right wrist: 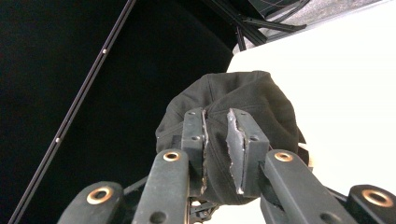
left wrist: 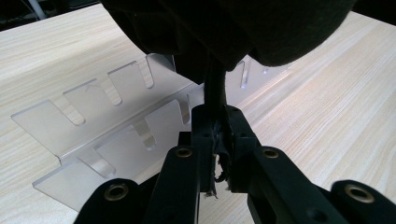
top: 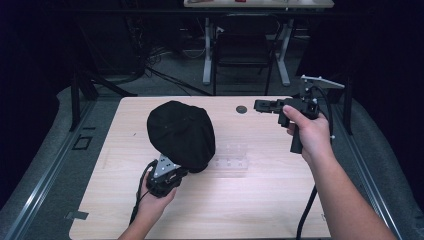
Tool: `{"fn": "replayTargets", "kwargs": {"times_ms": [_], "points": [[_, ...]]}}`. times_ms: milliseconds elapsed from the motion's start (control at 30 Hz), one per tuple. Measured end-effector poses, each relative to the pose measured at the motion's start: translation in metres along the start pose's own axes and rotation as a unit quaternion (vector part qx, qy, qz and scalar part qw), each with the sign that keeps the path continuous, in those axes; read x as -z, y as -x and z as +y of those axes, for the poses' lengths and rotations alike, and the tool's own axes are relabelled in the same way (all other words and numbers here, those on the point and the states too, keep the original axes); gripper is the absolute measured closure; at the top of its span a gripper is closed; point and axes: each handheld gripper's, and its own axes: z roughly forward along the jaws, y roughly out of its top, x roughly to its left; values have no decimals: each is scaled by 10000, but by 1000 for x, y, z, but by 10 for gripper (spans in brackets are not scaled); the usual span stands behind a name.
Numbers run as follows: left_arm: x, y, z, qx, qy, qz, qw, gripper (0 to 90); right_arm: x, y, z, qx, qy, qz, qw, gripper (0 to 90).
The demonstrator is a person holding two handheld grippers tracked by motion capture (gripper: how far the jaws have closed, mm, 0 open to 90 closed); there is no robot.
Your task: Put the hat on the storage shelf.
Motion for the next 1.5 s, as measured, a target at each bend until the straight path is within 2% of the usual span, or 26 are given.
{"fn": "replayTargets", "kwargs": {"times_ms": [267,300,533,600,700,900,1067,1200,1333,1500], "points": [[1,-3,-5,74,39,-4,10000,831,6,1,-1,53,32,-35,10000,755],[0,-2,-5,130,53,-7,9999,822,6,1,-2,24,73,-48,10000,755],[4,-5,-9,136,67,53,9999,696,14,4,-3,106,132,-147,9997,755],[7,-7,-9,164,100,95,9998,645,16,5,-4,154,137,-244,9995,753],[13,-12,-11,268,166,83,9995,580,20,4,-7,325,260,-518,9978,751],[24,-20,-15,369,199,109,9991,511,26,7,-13,433,257,-673,9965,744],[32,-26,-21,430,161,141,9988,494,29,12,-20,504,226,-870,9947,731],[40,-30,-28,489,158,177,9985,484,33,18,-29,551,228,-1020,9930,720],[45,-34,-34,507,146,250,9983,475,38,25,-40,715,221,-1263,9892,707],[50,-38,-41,533,234,329,9978,466,42,32,-58,1013,191,-1611,9815,704]]}}
